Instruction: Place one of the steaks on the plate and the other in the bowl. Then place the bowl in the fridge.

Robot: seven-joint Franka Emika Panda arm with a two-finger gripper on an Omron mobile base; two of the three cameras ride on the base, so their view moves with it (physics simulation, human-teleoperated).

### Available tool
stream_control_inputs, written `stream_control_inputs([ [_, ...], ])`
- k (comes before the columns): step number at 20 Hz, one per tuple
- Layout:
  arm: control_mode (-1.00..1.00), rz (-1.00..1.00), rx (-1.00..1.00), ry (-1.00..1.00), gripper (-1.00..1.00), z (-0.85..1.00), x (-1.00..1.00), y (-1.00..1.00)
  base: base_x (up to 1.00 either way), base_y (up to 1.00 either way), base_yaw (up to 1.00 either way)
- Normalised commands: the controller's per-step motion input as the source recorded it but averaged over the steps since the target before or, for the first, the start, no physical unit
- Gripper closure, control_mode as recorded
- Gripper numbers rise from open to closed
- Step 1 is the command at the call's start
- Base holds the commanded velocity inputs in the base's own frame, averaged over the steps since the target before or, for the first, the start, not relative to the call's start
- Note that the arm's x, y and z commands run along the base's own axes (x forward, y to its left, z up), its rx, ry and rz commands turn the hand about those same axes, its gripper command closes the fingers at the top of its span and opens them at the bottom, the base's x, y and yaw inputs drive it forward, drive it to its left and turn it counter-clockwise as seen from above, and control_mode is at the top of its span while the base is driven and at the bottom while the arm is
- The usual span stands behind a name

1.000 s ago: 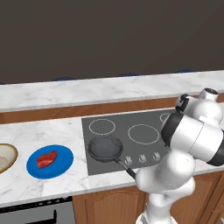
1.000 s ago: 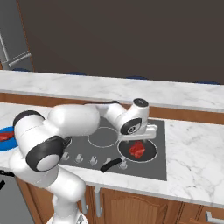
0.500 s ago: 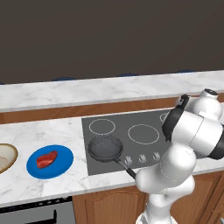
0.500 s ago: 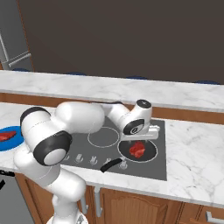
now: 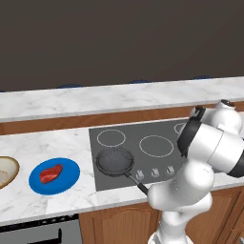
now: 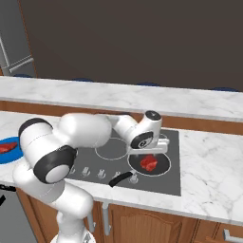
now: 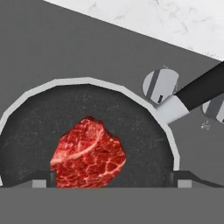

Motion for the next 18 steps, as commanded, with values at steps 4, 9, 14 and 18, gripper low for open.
stream_control_inputs([
  [4,-1.00,-0.13,0.00,0.00,-1.00,-0.17,0.23,0.19,0.00,0.00,0.00],
  [9,-1.00,-0.12,0.00,0.00,-1.00,-0.06,0.37,0.00,0.00,0.00,0.00],
  [14,-1.00,-0.13,0.00,0.00,-1.00,-0.06,0.29,0.00,0.00,0.00,0.00],
  [18,-1.00,-0.18,0.00,0.04,-1.00,-0.21,0.00,0.01,0.00,0.00,0.00],
])
